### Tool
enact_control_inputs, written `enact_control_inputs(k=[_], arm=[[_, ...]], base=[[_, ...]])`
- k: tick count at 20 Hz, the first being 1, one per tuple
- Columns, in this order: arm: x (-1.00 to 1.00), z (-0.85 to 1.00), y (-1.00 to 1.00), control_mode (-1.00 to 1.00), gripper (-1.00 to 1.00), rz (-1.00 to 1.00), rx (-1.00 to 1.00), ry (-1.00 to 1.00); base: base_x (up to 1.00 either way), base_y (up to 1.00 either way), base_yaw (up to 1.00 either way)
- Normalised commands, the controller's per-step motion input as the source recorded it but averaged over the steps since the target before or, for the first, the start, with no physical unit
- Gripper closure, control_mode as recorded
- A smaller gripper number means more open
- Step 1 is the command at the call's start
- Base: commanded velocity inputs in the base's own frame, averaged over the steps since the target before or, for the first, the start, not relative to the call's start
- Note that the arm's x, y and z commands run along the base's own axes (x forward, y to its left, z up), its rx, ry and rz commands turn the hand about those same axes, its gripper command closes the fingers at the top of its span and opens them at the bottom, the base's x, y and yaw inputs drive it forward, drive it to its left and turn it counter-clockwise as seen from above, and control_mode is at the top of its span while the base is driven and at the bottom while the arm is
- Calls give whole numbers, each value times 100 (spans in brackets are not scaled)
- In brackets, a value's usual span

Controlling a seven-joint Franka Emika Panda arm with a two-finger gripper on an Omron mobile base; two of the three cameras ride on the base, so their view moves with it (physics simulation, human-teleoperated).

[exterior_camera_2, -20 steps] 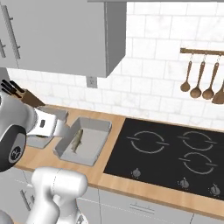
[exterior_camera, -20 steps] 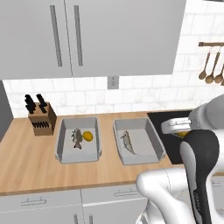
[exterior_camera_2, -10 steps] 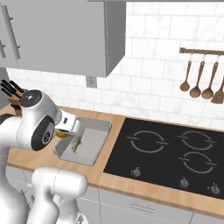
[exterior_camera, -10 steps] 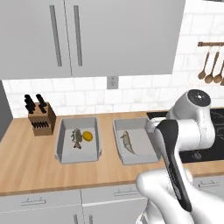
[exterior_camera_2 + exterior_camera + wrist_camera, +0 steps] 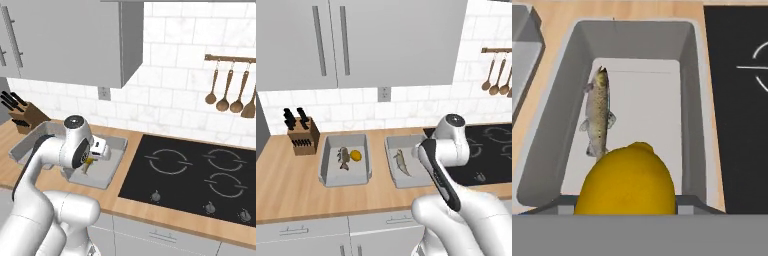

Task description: Place one lemon and one fish in each tupperware on the nearby counter, to pack two identical lunches.

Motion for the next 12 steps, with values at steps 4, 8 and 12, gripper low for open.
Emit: enact_control_inputs(k=[4,8,12], arm=[[100,-56,5,-100,100,0,0,19],[87,-54,0,-100,100,2,0,12],[71,-46,0,-100,100,4,0,1]], base=[[0,0,0],[0,0,0],[0,0,0]])
